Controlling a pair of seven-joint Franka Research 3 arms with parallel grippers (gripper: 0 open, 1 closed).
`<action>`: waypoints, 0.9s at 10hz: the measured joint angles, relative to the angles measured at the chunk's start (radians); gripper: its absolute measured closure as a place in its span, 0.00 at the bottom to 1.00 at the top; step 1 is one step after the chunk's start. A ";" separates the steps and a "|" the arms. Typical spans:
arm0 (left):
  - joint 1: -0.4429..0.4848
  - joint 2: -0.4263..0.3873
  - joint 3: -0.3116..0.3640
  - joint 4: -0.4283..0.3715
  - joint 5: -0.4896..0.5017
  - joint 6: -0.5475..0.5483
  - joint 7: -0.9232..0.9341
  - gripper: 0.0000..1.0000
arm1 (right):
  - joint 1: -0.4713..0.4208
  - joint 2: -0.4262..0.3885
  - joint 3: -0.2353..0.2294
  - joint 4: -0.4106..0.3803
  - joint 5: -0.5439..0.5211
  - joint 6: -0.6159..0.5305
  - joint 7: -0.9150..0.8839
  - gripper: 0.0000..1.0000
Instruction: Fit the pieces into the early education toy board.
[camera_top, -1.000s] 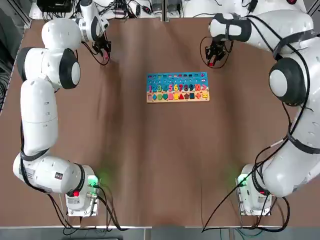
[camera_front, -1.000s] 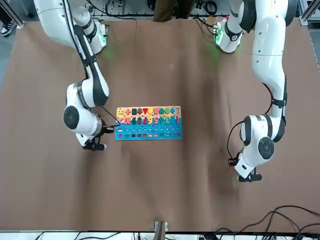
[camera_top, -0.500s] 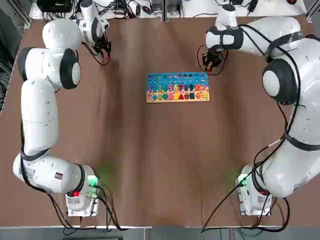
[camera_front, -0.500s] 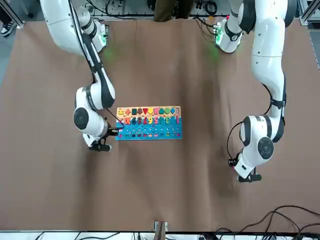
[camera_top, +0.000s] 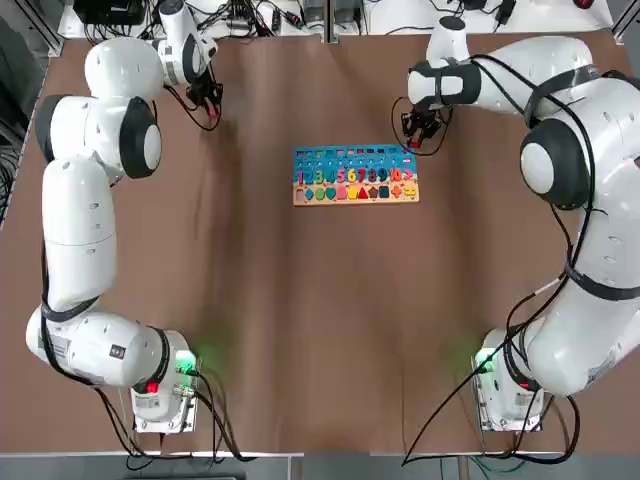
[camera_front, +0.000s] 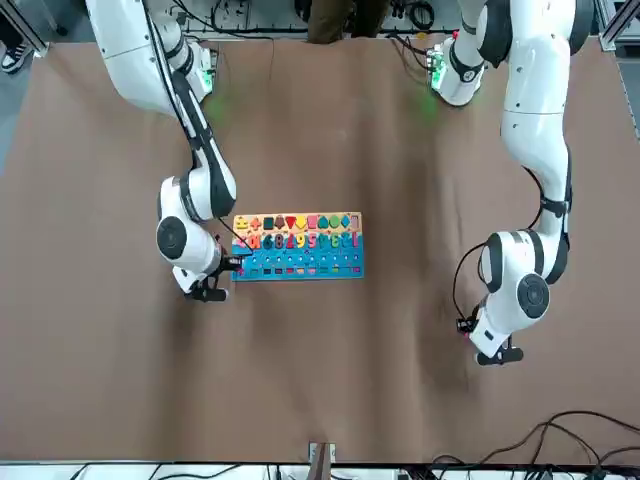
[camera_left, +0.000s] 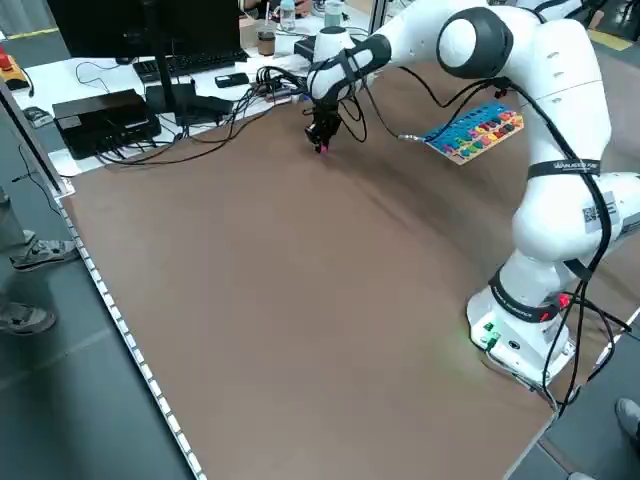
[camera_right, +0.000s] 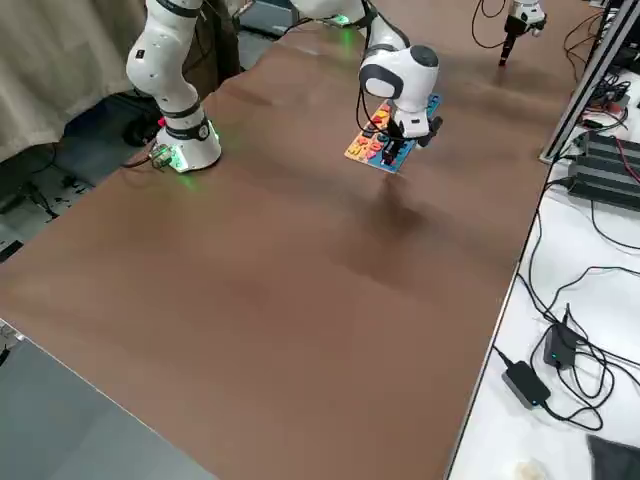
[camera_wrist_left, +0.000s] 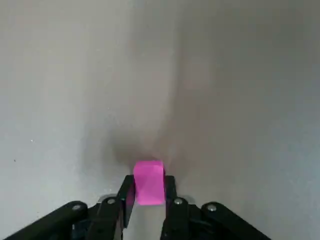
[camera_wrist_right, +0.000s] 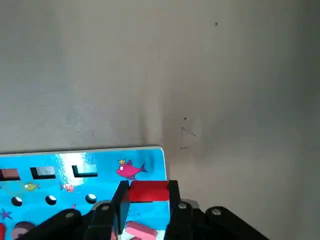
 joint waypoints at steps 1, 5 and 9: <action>0.000 0.000 0.000 0.000 0.000 0.000 0.000 0.70 | 0.000 0.000 0.006 -0.005 0.000 0.000 0.000 0.64; -0.001 0.000 0.000 0.000 0.000 0.000 0.000 0.74 | 0.001 0.001 0.020 -0.037 0.000 0.018 0.000 0.64; -0.008 -0.036 -0.002 -0.010 -0.003 -0.005 -0.006 0.74 | 0.001 0.001 0.034 -0.058 0.015 0.037 0.001 0.64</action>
